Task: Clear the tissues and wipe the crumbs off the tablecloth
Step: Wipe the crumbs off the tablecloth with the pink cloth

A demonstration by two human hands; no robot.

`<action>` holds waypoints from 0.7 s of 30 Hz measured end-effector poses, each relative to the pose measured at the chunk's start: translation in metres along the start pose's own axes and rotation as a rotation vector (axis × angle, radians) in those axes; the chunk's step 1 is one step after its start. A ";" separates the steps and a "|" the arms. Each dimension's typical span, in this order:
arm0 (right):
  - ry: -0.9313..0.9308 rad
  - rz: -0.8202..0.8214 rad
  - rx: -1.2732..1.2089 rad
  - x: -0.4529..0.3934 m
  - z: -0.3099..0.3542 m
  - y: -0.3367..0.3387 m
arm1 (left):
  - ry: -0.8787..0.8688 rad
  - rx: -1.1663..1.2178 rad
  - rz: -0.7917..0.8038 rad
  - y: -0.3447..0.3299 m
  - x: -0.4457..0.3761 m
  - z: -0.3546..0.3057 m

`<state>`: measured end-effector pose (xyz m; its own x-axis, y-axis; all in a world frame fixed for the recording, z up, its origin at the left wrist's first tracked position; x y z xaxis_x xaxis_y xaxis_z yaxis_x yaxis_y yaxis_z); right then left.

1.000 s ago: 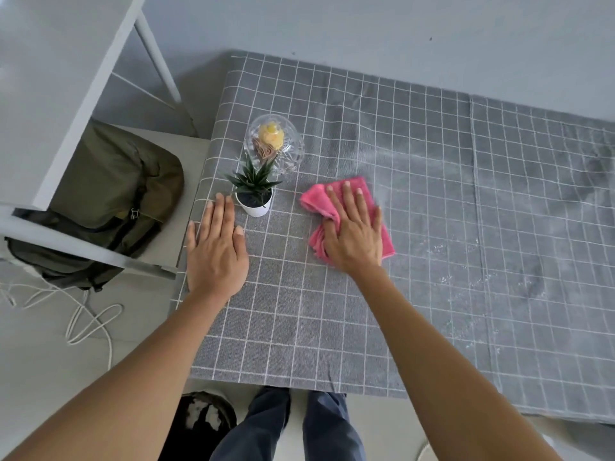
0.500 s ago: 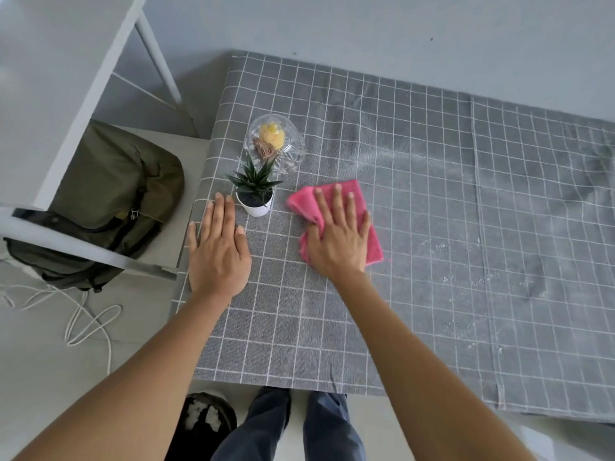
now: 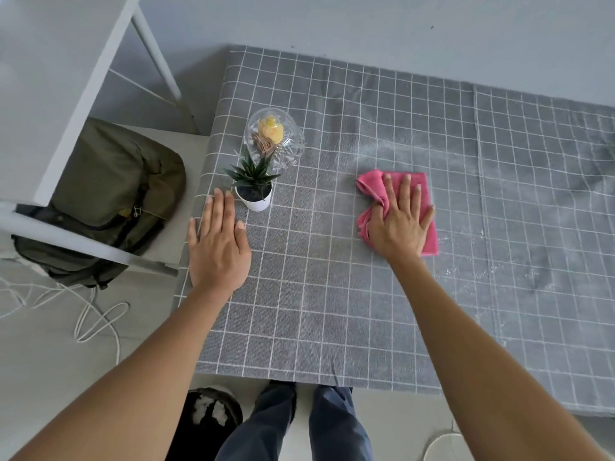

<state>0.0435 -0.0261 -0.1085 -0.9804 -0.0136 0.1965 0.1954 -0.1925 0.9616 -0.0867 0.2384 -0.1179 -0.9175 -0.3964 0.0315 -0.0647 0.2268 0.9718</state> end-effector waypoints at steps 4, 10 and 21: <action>0.055 0.022 0.016 0.014 0.035 -0.009 | 0.002 -0.002 -0.001 -0.001 0.000 -0.001; 0.354 0.070 0.012 0.055 0.094 -0.029 | 0.001 0.010 -0.008 -0.001 0.000 -0.001; 0.249 0.036 0.026 -0.056 0.040 0.005 | 0.014 0.016 -0.005 0.000 0.000 -0.001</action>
<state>0.1008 0.0126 -0.1071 -0.9479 -0.2623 0.1807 0.2279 -0.1619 0.9601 -0.0864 0.2378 -0.1182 -0.9116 -0.4100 0.0295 -0.0760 0.2387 0.9681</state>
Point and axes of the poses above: each hand's wrist, its own x-axis away from the middle knuckle, its own y-axis out of the back of the hand, z = x × y, the point moved 2 cm from there along -x, towards the middle knuckle, and after that the axes turned 1 degree about -y, right-handed, at the moved point
